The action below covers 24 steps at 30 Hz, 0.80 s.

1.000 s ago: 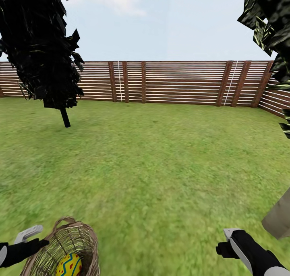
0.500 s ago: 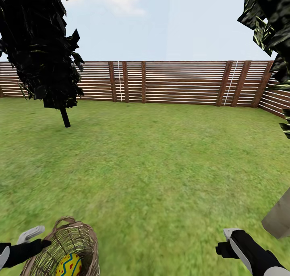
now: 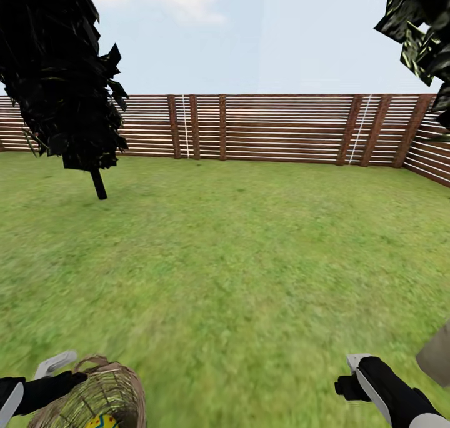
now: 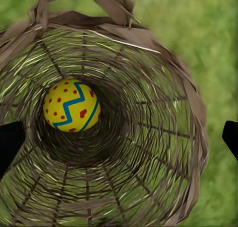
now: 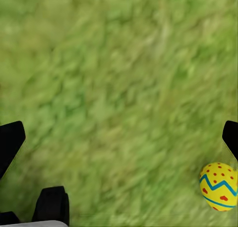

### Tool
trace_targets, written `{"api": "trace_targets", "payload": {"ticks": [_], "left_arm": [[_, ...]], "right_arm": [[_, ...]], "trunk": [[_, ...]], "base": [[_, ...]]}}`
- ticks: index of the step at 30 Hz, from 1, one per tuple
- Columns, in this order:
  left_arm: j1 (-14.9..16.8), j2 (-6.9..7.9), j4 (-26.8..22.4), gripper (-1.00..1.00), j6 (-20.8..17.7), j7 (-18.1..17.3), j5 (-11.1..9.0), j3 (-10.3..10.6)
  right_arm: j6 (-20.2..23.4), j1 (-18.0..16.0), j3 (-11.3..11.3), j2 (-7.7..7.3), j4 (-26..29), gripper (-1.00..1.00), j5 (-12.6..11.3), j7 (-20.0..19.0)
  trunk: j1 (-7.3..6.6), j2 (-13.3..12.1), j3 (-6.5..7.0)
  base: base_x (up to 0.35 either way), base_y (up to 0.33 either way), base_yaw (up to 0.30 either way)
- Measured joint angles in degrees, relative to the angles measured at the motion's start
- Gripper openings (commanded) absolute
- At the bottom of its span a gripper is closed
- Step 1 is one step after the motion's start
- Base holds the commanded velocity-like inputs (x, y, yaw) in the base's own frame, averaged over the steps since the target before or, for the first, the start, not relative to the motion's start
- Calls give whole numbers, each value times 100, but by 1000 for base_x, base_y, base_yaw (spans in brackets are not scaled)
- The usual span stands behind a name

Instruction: Take the three Easter eggs out of the wicker basket on the lawn in the garden, then place them on the lawn next to a single tree (choose any tree) so that all three eggs are next to the same tree and none are left in the basket.

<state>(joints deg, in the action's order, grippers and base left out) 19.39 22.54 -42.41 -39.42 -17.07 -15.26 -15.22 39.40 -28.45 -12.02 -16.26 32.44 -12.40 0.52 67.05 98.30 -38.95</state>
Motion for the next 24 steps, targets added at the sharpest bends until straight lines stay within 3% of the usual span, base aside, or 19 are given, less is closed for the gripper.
{"api": "trace_targets", "payload": {"ticks": [7,24], "left_arm": [[0,-2,0,100,0,-7,3,-2],[0,-2,-10,100,-34,-24,-11,-1]], "right_arm": [[0,1,-7,8,0,100,0,3],[0,1,-8,9,-62,100,0,3]], "trunk": [[2,0,0],[25,38,-18]], "base": [[222,0,0],[6,0,0]]}}
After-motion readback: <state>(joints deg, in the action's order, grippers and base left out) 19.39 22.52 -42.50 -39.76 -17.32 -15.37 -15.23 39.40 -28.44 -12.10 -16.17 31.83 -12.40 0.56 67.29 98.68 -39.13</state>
